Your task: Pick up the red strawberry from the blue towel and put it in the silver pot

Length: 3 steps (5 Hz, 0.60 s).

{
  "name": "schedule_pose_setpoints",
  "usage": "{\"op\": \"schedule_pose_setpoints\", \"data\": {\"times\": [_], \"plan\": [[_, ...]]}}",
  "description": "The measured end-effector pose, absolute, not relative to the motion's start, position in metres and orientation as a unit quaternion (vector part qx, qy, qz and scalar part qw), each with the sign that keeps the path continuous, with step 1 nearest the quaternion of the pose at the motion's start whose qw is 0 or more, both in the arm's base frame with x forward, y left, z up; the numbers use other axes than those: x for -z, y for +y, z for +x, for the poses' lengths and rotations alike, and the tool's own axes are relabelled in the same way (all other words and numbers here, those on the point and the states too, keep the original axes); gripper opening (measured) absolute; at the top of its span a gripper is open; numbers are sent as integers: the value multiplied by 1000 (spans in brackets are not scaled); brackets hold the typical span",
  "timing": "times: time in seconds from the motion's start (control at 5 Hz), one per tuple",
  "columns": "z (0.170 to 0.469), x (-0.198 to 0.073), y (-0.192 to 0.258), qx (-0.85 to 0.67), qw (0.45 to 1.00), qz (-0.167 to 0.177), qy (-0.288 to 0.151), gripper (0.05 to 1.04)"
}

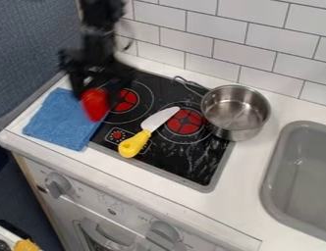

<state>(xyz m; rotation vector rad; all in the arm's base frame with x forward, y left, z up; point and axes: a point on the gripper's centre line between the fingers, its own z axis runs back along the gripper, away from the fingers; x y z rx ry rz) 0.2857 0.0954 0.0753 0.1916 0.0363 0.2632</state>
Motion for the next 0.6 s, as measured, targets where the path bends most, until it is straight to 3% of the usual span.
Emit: {"op": "schedule_pose_setpoints", "data": {"times": [0.2, 0.6], "plan": [[325, -103, 47, -96, 993, 74, -5, 742], [373, -80, -47, -42, 997, 67, 12, 742]]}}
